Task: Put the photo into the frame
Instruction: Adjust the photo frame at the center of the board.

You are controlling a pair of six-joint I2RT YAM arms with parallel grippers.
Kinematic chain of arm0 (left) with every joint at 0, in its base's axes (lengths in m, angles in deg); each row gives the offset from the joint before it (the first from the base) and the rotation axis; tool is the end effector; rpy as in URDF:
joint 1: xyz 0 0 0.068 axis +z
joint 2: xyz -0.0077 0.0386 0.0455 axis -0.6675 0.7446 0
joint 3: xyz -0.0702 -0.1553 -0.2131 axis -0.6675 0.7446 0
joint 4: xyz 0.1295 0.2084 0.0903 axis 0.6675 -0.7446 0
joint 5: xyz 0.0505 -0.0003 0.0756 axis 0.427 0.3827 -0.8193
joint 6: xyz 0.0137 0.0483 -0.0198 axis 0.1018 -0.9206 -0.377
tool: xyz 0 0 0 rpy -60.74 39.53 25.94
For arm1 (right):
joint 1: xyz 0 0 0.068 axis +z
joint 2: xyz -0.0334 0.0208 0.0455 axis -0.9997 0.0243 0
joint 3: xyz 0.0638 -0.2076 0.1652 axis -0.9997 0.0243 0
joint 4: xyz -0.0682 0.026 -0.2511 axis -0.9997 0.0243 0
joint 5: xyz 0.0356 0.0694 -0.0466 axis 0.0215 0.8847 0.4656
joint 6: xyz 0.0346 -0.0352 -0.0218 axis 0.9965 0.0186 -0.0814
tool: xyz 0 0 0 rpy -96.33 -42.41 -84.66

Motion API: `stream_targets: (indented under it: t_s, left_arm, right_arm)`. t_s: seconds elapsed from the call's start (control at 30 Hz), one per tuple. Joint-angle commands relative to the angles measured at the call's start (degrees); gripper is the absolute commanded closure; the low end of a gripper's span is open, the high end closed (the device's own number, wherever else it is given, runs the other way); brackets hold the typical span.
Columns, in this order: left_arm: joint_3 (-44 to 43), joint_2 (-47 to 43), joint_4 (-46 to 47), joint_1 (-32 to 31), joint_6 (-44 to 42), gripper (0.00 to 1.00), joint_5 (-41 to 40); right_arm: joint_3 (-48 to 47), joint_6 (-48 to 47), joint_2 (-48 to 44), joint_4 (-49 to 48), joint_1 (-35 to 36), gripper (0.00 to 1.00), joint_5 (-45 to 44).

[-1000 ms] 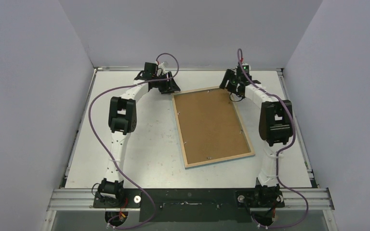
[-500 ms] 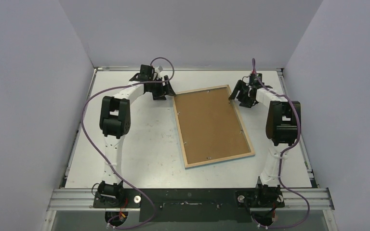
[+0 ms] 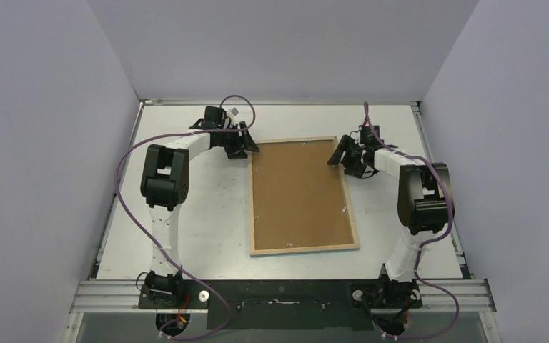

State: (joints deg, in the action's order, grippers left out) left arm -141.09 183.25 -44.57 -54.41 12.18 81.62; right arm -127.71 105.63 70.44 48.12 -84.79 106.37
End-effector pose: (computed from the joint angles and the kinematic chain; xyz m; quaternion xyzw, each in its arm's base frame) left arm 0.4715 -0.1247 0.1446 -0.0541 0.9096 -0.3638 0.1934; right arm 0.3935 0.0394 0.1620 0.1947 0.9131 0.2718 0.2335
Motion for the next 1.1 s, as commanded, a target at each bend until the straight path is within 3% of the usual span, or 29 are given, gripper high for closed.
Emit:
stream_targets:
  t_s: [0.0,0.13,0.33,0.4,0.53,0.63,1.0,1.07]
  left_arm:
    - [1.1,-2.9,-2.0,0.1,-1.7,0.45,0.4]
    - [2.0,-3.8,-5.5,0.2,-4.6,0.47,-1.3]
    - [0.4,-4.4,-10.3,0.3,-9.0,0.47,-4.4]
    - [-0.2,-4.4,-11.6,0.3,-10.0,0.47,-5.1]
    - [-0.6,-4.0,-13.8,0.3,-12.3,0.47,-7.2]
    - [-1.1,-3.2,-15.9,0.1,-14.3,0.51,-9.5]
    - [-0.8,-1.3,-17.7,-2.1,-19.6,0.70,-16.5]
    - [-0.8,-0.9,-18.1,-2.4,-19.8,0.78,-17.9]
  right_arm:
    - [4.9,-5.4,-9.7,2.4,8.0,0.34,3.5]
    - [9.5,-4.9,-13.9,2.5,9.6,0.34,1.9]
    - [7.8,-1.1,-17.6,11.6,9.2,0.28,-19.4]
    - [5.6,-1.0,-18.0,11.5,9.3,0.26,-21.3]
    - [1.8,0.4,-15.0,6.6,10.0,0.27,-14.7]
    - [0.3,5.2,-10.6,0.0,10.9,0.38,-8.6]
    - [-3.0,16.5,2.7,-14.7,15.3,0.60,-8.4]
    - [-4.2,16.4,4.5,-14.6,15.6,0.62,-9.6]
